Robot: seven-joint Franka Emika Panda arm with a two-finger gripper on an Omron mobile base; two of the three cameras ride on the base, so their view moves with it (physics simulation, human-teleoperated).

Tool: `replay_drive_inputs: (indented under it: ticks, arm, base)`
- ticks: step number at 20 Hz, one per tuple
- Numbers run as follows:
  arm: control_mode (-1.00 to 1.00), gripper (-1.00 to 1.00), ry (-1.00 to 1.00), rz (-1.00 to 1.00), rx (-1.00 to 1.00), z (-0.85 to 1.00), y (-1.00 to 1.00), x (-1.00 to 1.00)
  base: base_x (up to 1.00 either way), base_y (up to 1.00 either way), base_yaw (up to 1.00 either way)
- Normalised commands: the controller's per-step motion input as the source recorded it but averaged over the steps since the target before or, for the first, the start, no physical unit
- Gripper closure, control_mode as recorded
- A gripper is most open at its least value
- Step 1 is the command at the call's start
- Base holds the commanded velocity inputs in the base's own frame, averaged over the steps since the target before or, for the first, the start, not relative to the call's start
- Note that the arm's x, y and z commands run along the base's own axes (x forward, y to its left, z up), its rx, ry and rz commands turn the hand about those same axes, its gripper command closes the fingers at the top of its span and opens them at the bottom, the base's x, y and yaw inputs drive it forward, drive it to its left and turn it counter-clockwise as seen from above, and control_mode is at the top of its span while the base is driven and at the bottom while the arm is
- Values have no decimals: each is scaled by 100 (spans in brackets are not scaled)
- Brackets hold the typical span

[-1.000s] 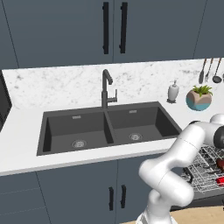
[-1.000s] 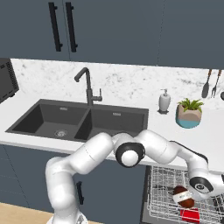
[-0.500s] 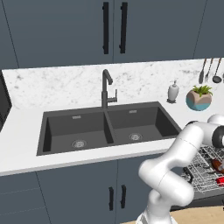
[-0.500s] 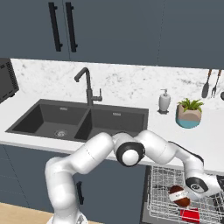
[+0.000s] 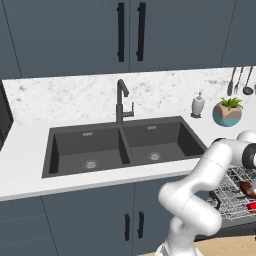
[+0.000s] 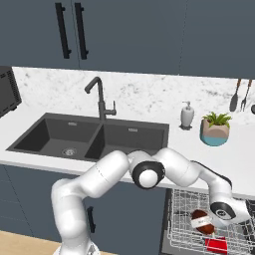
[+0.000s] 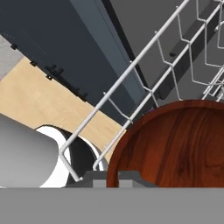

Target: Pick up the cup and bowl from the counter, place them in the dishwasher, and close the dishwasher door.

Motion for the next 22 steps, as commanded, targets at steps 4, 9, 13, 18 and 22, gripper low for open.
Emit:
replay_drive_inputs:
  ticks: [4, 9, 13, 18, 22]
  arm:
    - [-100, 100, -3, -2, 0, -44, 13, -1]
    - [-100, 100, -8, -15, 0, -37, 16, -4]
    - [-100, 100, -9, -22, 0, -34, 8, -37]
    - [-100, 100, -9, -16, 0, -16, 11, -22]
    - [-100, 100, -4, -8, 0, -20, 18, 1]
  base:
    - [0, 0, 0]
    - [0, 0, 0]
    - [0, 0, 0]
    - [0, 0, 0]
    - [0, 0, 0]
